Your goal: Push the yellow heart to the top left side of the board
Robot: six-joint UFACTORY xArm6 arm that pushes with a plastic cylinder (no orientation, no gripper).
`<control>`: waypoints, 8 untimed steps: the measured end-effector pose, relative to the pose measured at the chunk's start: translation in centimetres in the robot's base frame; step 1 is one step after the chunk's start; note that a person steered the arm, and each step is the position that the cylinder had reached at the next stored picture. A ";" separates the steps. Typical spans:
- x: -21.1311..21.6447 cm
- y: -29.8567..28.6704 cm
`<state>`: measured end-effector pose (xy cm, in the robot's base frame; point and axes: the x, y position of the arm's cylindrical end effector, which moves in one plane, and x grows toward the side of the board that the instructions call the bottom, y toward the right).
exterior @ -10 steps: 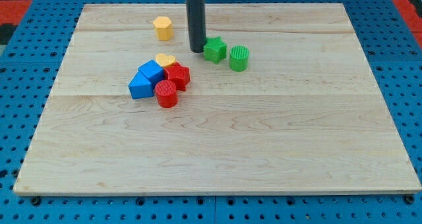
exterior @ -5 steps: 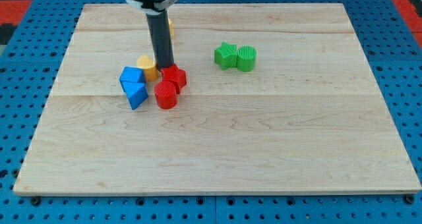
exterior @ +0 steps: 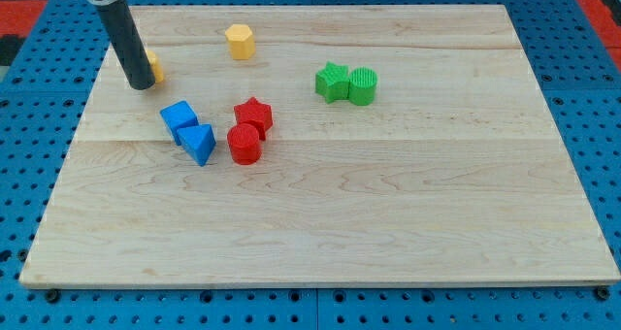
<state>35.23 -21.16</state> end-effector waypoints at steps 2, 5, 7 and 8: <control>2.4 0.5; -4.6 3.9; -4.2 -1.1; -6.5 -2.0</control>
